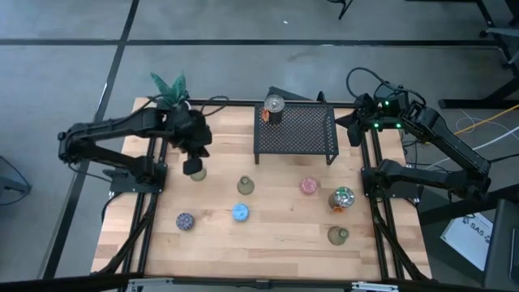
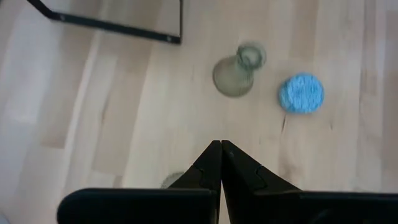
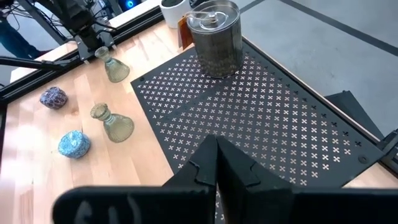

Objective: Pick & Place candle stick holders
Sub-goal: Put the left green vase candle holder on the shelf

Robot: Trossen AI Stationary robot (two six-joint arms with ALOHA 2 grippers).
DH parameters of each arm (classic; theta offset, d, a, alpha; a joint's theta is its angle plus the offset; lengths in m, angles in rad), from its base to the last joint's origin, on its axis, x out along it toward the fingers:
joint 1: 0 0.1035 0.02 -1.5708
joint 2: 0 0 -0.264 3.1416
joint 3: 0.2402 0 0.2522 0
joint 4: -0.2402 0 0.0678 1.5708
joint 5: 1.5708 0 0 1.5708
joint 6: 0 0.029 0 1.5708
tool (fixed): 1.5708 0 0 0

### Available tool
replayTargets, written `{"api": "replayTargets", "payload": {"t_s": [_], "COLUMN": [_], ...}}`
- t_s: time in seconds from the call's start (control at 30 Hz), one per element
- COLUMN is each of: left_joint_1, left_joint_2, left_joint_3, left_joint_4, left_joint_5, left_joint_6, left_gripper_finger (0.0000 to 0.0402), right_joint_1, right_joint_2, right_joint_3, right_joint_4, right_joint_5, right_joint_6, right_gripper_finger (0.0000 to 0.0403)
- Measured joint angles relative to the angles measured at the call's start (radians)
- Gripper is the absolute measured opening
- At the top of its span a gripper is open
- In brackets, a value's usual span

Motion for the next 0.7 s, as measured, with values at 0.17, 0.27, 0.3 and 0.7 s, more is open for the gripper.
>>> {"api": "replayTargets", "payload": {"t_s": [0.17,0.27,0.3,0.7], "left_joint_1": [-0.012,-0.013,-0.013,-0.013], "left_joint_2": [-0.038,-0.054,-0.059,-0.082], "left_joint_3": [-0.079,-0.122,-0.13,-0.185], "left_joint_4": [-0.015,-0.03,-0.035,-0.114], "left_joint_5": [0.001,0.001,0.004,0.0], "left_joint_6": [0.0,0.0,0.0,0.05], "left_gripper_finger": [0.0008,0.0019,0.0024,0.0137], "right_joint_1": [0.0,0.0,0.0,0.0], "right_joint_2": [0.0,0.0,0.0,0.0], "right_joint_3": [0.0,0.0,0.0,0.0], "right_joint_4": [-0.011,-0.011,-0.011,-0.011], "right_joint_5": [0.003,0.003,0.003,0.004], "right_joint_6": [0.0,0.0,0.001,0.039], "right_gripper_finger": [0.0007,0.0007,0.0007,0.0007]}}
